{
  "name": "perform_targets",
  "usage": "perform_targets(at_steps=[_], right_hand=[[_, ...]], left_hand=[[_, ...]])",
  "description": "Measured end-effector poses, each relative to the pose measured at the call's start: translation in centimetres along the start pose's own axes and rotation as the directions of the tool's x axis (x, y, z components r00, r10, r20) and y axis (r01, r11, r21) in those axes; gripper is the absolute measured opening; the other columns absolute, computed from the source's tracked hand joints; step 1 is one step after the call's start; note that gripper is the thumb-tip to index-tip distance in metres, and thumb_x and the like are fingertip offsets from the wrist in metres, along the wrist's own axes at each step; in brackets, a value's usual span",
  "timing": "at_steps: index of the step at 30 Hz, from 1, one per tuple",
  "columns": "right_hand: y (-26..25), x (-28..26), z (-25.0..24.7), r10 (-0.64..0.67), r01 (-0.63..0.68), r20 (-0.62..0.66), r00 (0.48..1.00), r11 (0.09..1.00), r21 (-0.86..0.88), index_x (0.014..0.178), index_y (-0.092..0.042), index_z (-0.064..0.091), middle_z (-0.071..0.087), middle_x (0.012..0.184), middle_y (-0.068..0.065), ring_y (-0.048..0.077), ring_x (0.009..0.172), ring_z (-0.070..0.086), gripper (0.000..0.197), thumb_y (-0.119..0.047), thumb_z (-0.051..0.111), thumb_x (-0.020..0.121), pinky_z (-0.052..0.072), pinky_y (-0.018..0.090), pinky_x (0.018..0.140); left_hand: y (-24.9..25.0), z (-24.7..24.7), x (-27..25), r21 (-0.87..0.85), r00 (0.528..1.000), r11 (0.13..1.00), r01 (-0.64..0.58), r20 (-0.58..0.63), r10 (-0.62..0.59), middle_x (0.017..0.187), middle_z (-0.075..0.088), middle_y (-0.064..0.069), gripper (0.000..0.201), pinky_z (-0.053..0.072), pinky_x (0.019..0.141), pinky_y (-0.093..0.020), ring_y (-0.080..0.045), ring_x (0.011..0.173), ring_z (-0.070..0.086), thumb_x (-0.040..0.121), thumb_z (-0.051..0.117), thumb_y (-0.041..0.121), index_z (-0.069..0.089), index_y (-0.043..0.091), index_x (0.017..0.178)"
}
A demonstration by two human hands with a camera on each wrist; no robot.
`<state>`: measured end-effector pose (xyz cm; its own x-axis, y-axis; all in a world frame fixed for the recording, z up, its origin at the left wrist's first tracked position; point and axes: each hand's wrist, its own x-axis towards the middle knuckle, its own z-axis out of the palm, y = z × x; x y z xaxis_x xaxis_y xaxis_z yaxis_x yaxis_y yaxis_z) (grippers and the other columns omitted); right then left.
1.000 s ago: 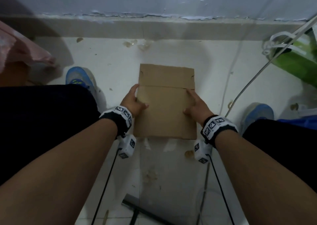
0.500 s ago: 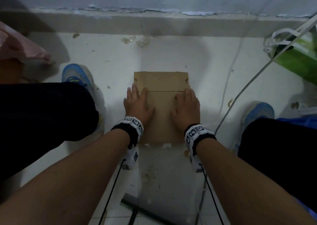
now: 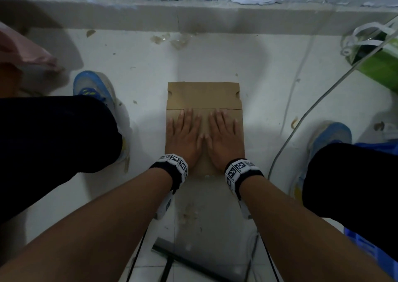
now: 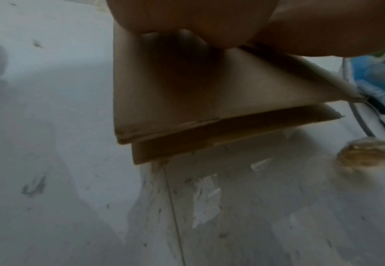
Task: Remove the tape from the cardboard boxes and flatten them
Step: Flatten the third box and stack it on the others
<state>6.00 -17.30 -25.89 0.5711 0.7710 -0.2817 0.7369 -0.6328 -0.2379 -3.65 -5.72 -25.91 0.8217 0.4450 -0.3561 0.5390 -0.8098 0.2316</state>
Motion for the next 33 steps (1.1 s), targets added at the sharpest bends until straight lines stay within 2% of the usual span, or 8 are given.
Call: perform_targets(at_steps=[2, 5, 12, 16, 20, 26, 31, 33], right_hand=[[0.3, -0.3, 0.9, -0.002, 0.002, 0.024, 1.0, 1.0, 0.012, 0.165, -0.015, 0.006, -0.002, 0.173, 0.005, 0.022, 0.159, -0.007, 0.073, -0.05, 0.004, 0.1, -0.001, 0.047, 0.129], [1.0, -0.6, 2.4, 0.003, -0.005, 0.047, 0.999, 0.999, 0.047, 0.165, -0.015, 0.004, -0.006, 0.173, 0.005, 0.022, 0.159, -0.009, 0.076, -0.052, 0.001, 0.098, -0.002, 0.046, 0.129], [1.6, -1.0, 4.4, 0.019, -0.021, 0.105, 0.994, 0.999, 0.025, 0.164, -0.015, 0.005, -0.005, 0.172, 0.005, 0.024, 0.16, -0.004, 0.078, -0.053, 0.003, 0.097, -0.011, 0.041, 0.125], [0.9, -0.8, 3.3, 0.036, -0.037, 0.047, 0.998, 0.999, 0.017, 0.164, -0.01, 0.016, 0.009, 0.172, 0.01, 0.025, 0.159, 0.005, 0.072, -0.047, 0.015, 0.101, -0.003, 0.044, 0.126], [-0.4, -0.6, 1.1, 0.028, -0.028, -0.005, 1.0, 1.0, -0.002, 0.164, -0.01, 0.012, 0.006, 0.172, 0.01, 0.024, 0.16, 0.001, 0.072, -0.043, 0.008, 0.1, 0.002, 0.047, 0.129], [-0.6, 0.3, 0.0, 0.069, -0.069, 0.021, 0.997, 0.998, 0.012, 0.165, -0.012, 0.005, -0.002, 0.173, 0.007, 0.022, 0.16, -0.006, 0.064, -0.038, 0.019, 0.108, -0.003, 0.045, 0.129], [0.0, -0.2, 2.0, 0.07, -0.075, 0.16, 0.985, 0.997, 0.023, 0.165, -0.015, 0.002, -0.004, 0.173, 0.006, 0.022, 0.16, -0.006, 0.066, -0.038, 0.029, 0.109, 0.001, 0.046, 0.129], [0.1, -0.4, 2.5, 0.074, -0.072, 0.188, 0.979, 0.997, -0.013, 0.165, -0.015, 0.0, -0.006, 0.173, 0.006, 0.023, 0.16, -0.007, 0.069, -0.039, 0.031, 0.107, 0.001, 0.046, 0.129]], left_hand=[[-0.5, 0.9, -0.1, -0.006, 1.0, 1.0, -0.008, 0.007, 0.008, 0.17, -0.014, -0.005, 0.07, -0.008, 0.126, -0.047, -0.023, 0.156, -0.015, 0.098, 0.001, 0.051, -0.001, 0.024, 0.163], [-0.7, 2.1, -0.2, 0.011, 0.999, 1.0, -0.02, 0.047, 0.02, 0.169, -0.019, -0.005, 0.071, -0.009, 0.126, -0.046, -0.022, 0.156, -0.018, 0.097, -0.001, 0.053, -0.008, 0.023, 0.162], [-0.8, 3.2, -0.1, -0.022, 0.981, 1.0, -0.016, 0.192, 0.02, 0.168, -0.023, -0.004, 0.069, -0.011, 0.124, -0.045, -0.024, 0.156, -0.019, 0.107, 0.023, 0.048, -0.008, 0.022, 0.162], [-0.6, 2.2, -0.7, -0.027, 0.996, 0.998, -0.051, 0.072, 0.053, 0.162, -0.03, -0.002, 0.067, -0.01, 0.126, -0.045, -0.019, 0.151, -0.026, 0.107, 0.022, 0.048, -0.005, 0.022, 0.162], [-0.2, 1.2, -1.3, -0.004, 0.998, 0.999, -0.051, 0.031, 0.051, 0.163, -0.028, -0.002, 0.065, -0.013, 0.125, -0.044, -0.017, 0.15, -0.027, 0.105, 0.012, 0.046, -0.003, 0.021, 0.163], [0.1, 0.1, -0.8, 0.026, 0.998, 0.998, -0.059, -0.037, 0.06, 0.17, -0.011, -0.008, 0.064, -0.008, 0.126, -0.048, -0.024, 0.157, -0.011, 0.105, 0.015, 0.042, 0.0, 0.018, 0.163], [-0.4, 2.2, -1.2, 0.01, 0.984, 1.0, -0.029, 0.175, 0.027, 0.17, -0.013, -0.006, 0.063, -0.006, 0.126, -0.046, -0.023, 0.157, -0.011, 0.109, 0.019, 0.042, -0.003, 0.02, 0.163], [-0.3, 2.7, -1.3, 0.027, 0.981, 0.999, -0.024, 0.191, 0.018, 0.17, -0.014, -0.006, 0.064, -0.006, 0.126, -0.047, -0.024, 0.157, -0.012, 0.108, 0.022, 0.042, -0.004, 0.019, 0.163]])
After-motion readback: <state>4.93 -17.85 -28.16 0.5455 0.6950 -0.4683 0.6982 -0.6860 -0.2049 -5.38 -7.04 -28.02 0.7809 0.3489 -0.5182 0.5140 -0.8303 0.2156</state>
